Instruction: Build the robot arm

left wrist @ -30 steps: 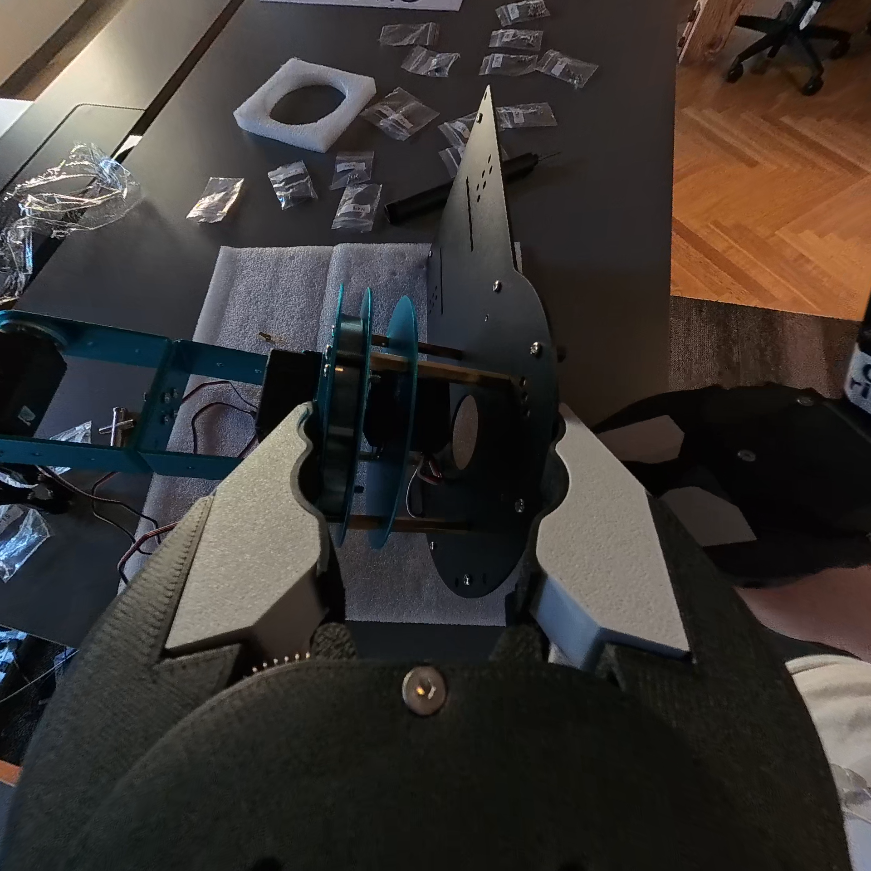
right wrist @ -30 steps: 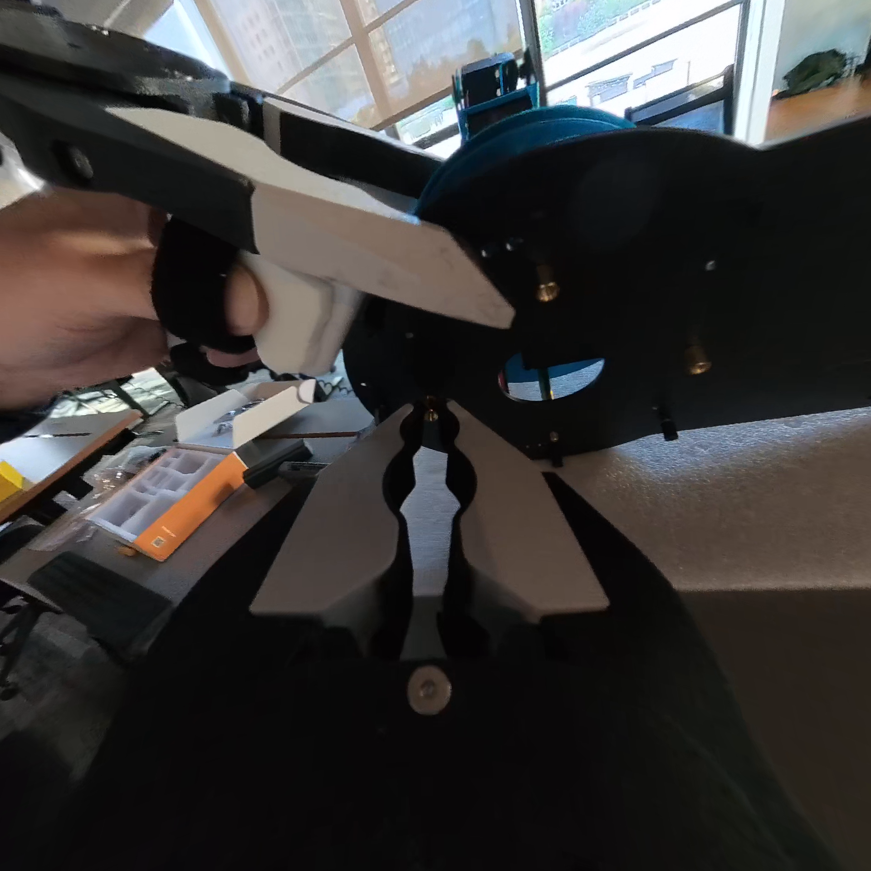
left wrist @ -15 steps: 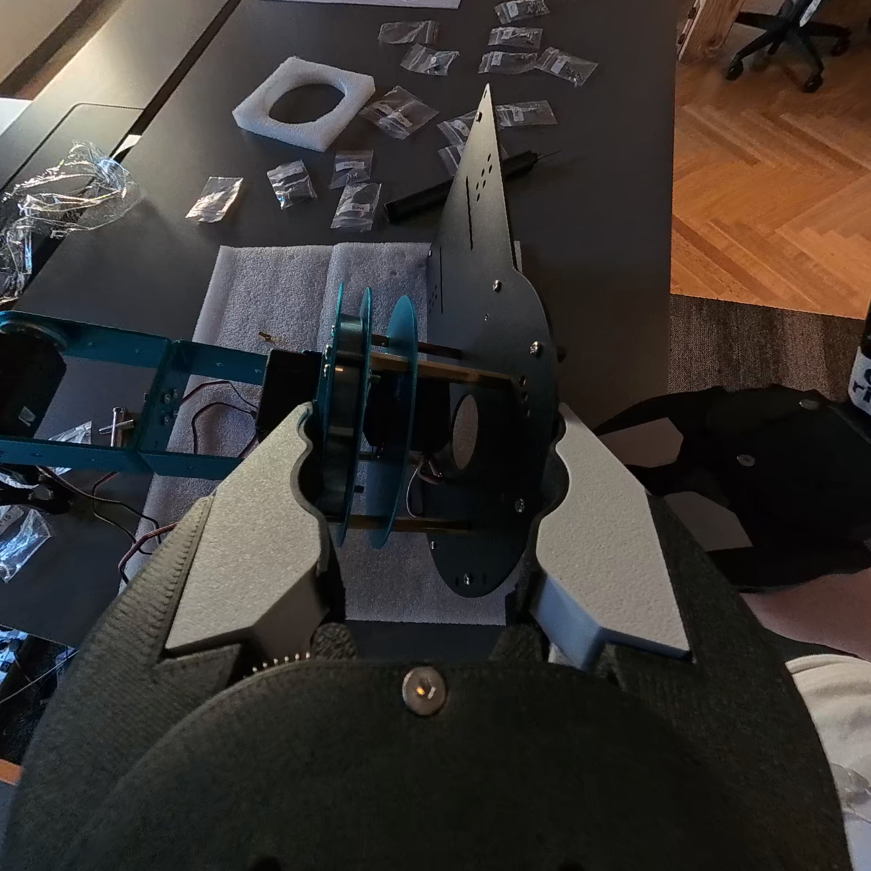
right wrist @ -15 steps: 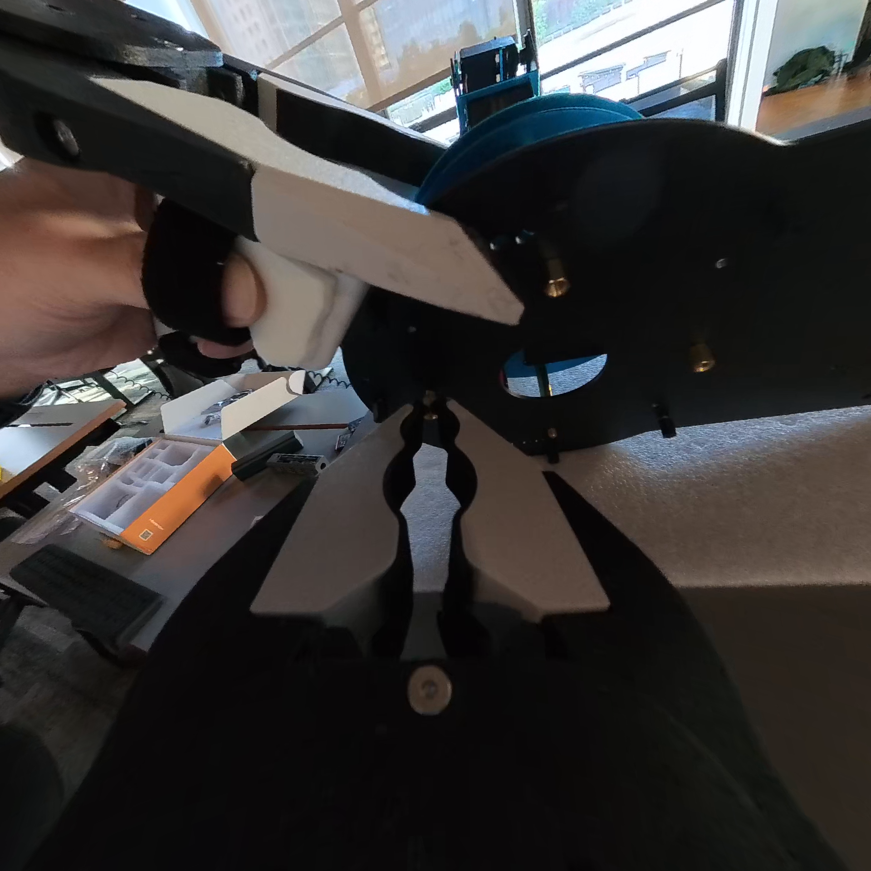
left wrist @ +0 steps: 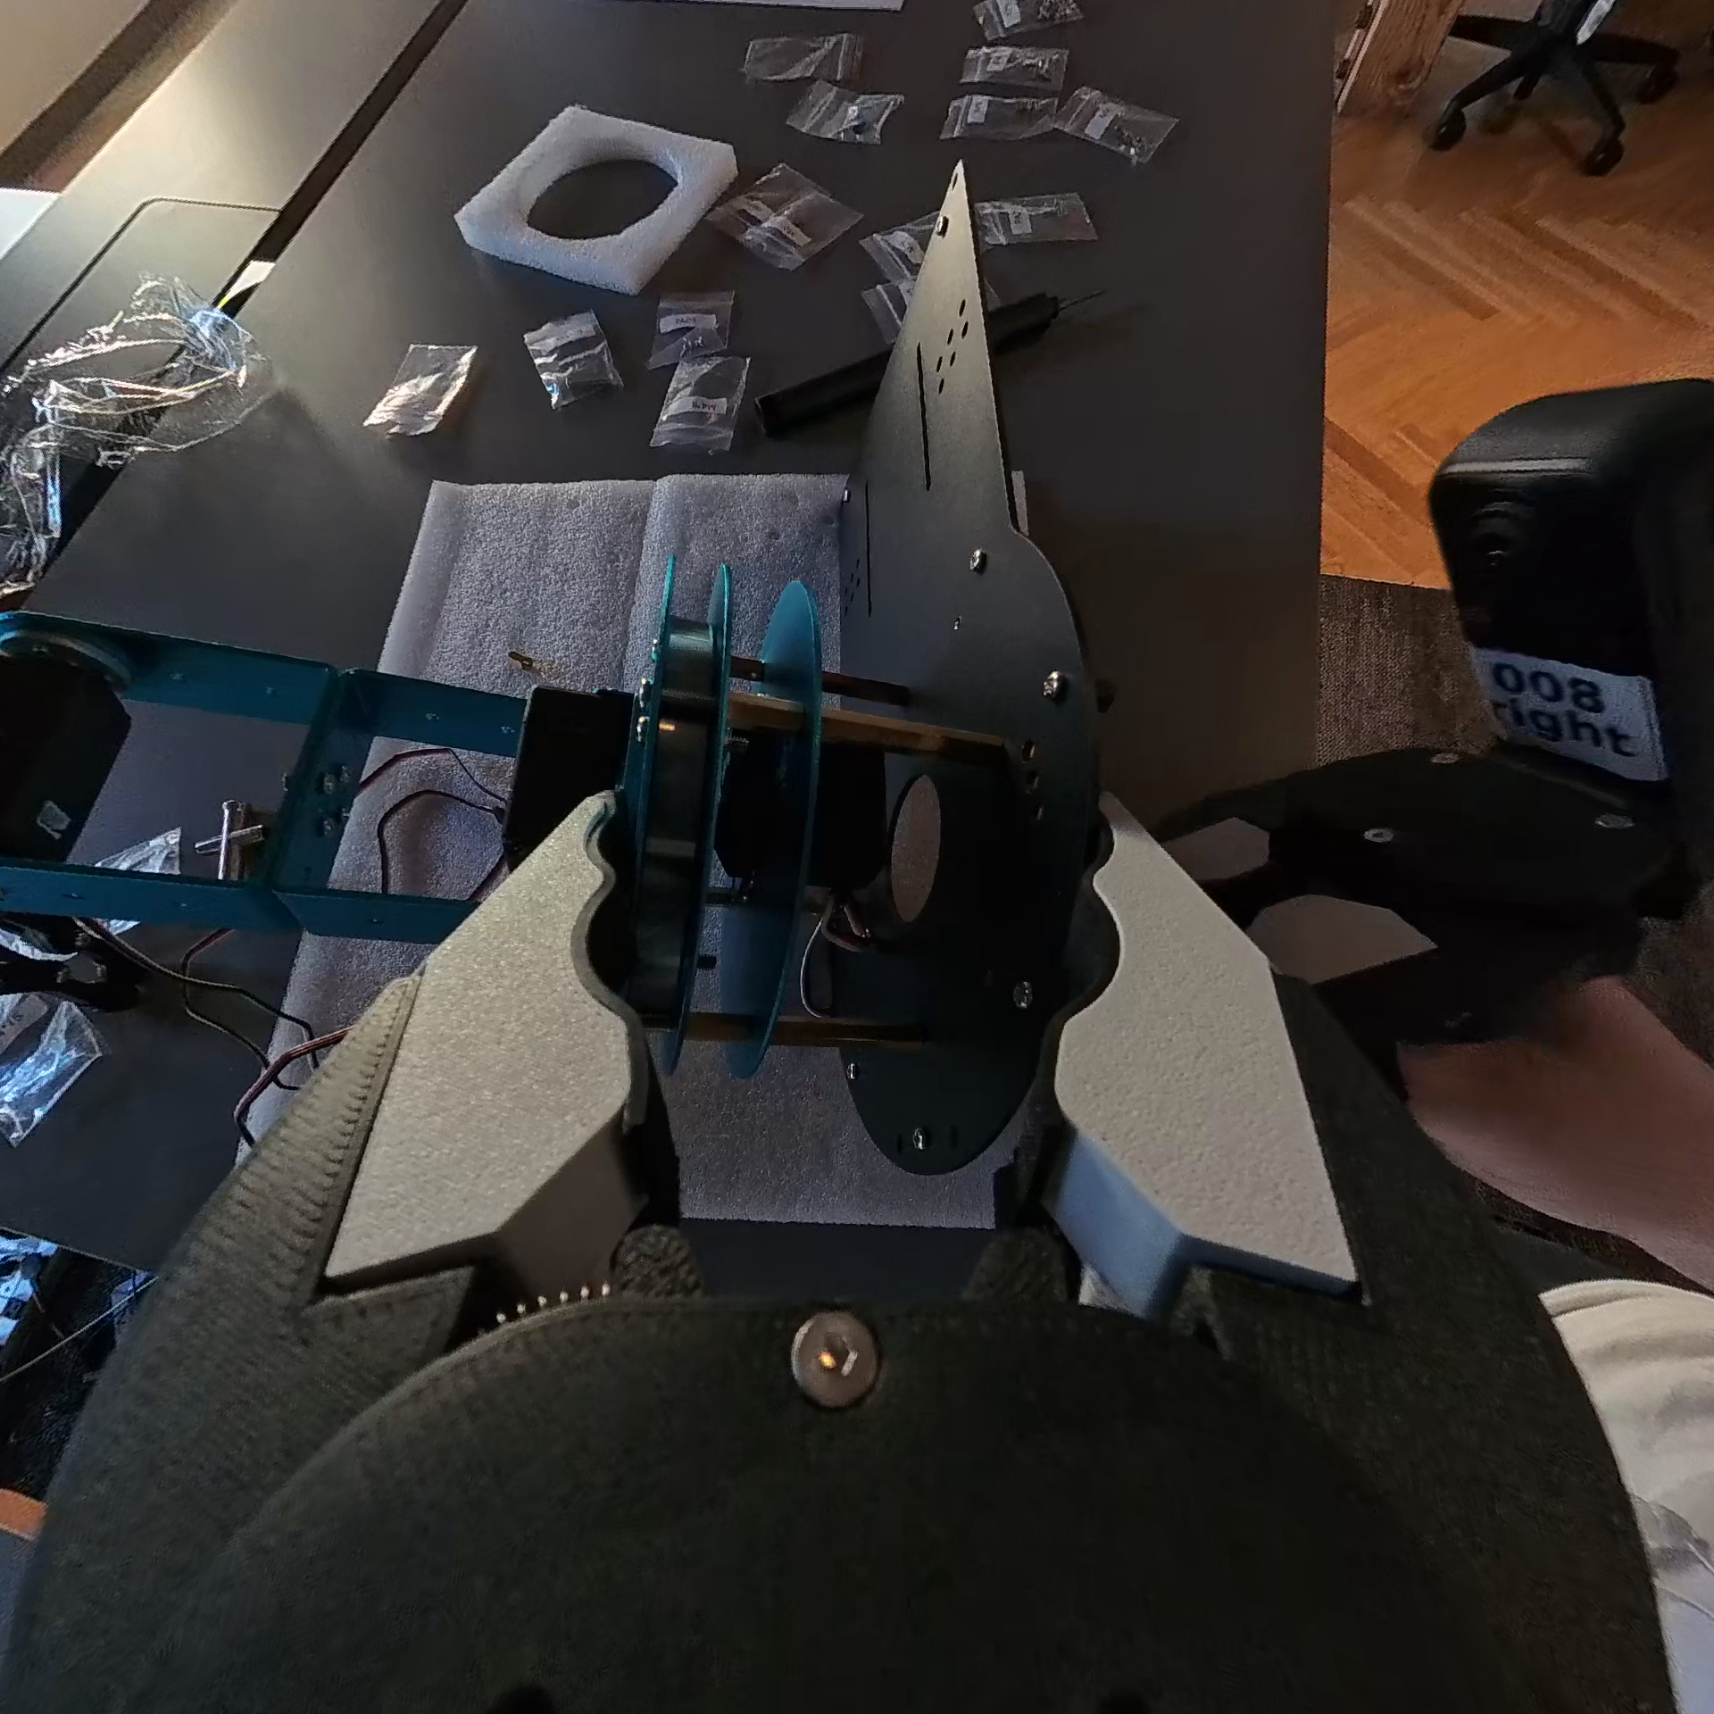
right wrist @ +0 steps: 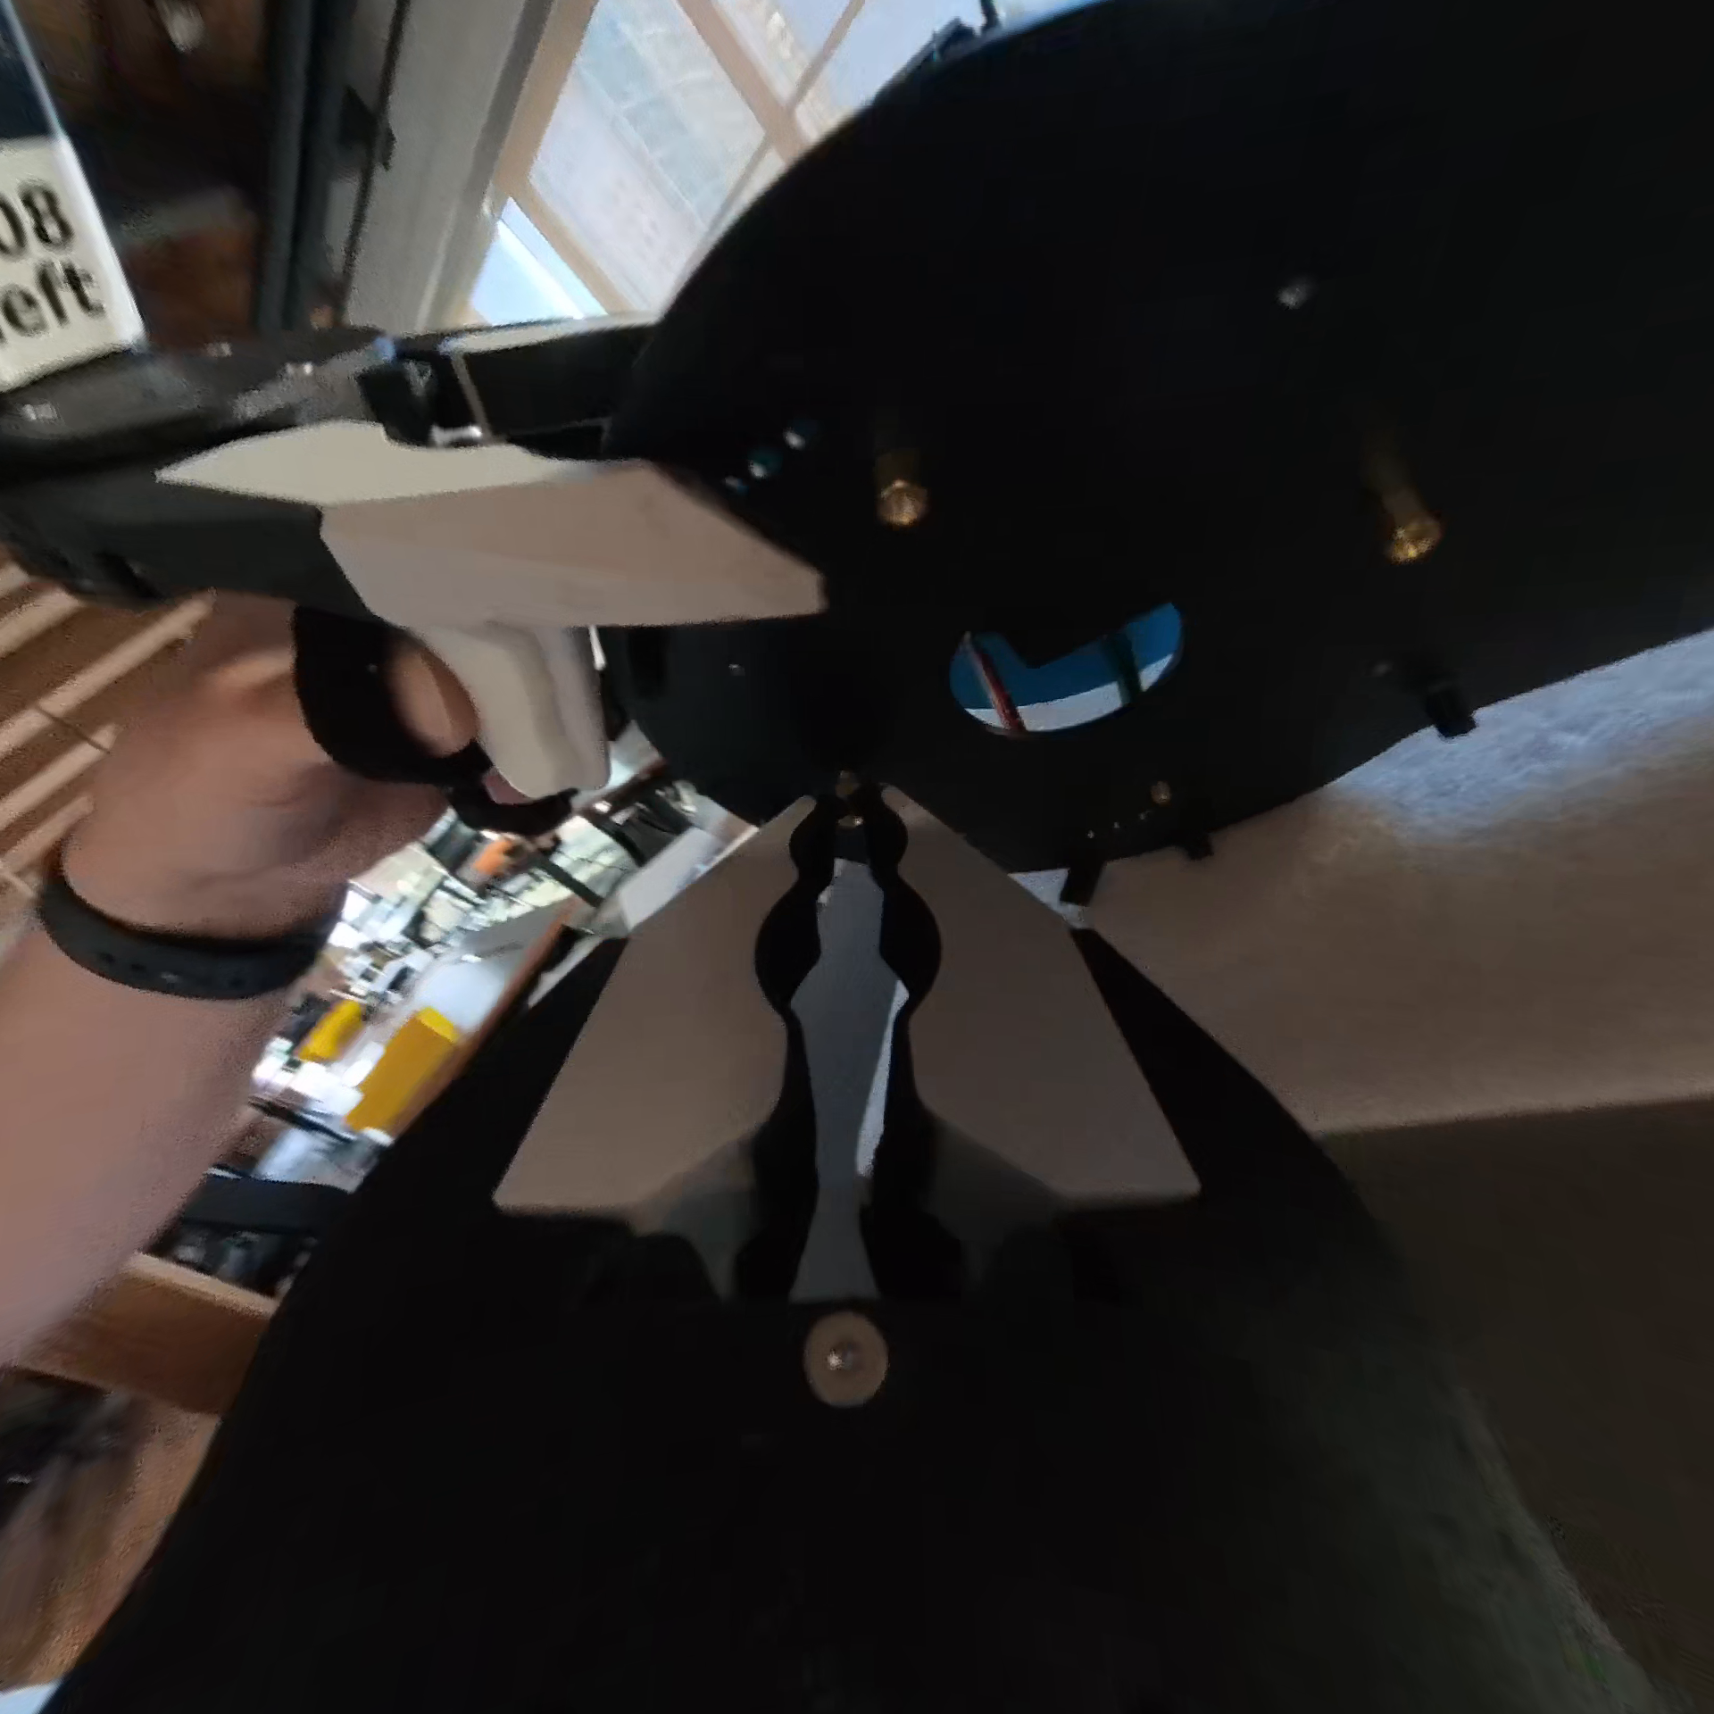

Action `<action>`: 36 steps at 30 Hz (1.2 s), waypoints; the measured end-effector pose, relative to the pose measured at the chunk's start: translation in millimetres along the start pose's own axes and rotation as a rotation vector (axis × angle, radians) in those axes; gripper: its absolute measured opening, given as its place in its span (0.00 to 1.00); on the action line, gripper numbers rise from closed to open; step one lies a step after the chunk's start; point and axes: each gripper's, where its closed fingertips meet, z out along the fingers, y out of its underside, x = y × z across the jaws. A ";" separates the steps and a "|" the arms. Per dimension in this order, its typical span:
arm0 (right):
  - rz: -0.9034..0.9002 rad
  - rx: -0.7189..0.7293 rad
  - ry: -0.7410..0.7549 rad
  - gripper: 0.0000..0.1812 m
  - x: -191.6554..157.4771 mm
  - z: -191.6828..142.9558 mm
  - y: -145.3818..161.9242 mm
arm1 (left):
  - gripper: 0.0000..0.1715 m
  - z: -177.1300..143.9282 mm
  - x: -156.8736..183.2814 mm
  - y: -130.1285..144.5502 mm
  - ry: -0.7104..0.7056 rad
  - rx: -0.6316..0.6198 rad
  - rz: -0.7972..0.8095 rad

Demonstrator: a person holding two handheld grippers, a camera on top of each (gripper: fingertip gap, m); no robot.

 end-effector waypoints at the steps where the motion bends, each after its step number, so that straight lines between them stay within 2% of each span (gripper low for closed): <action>1: 0.050 0.008 -0.019 0.02 -0.6 0.1 0.1 | 0.55 -0.1 0.0 0.0 0.000 0.000 0.000; 7: 0.384 0.066 -0.143 0.02 -0.8 0.3 0.3 | 0.55 -0.1 0.0 0.1 0.000 0.000 0.000; 11: 0.493 0.108 -0.193 0.02 -0.9 0.4 0.3 | 0.55 -0.1 0.1 0.0 0.000 0.001 0.002; 25: 0.552 0.079 -0.246 0.02 -0.2 0.2 -1.1 | 0.55 -0.3 0.1 -0.2 0.003 0.004 0.002; 36: 0.768 0.122 -0.274 0.02 0.4 0.0 -1.3 | 0.55 -0.4 0.1 0.0 0.002 -0.001 0.002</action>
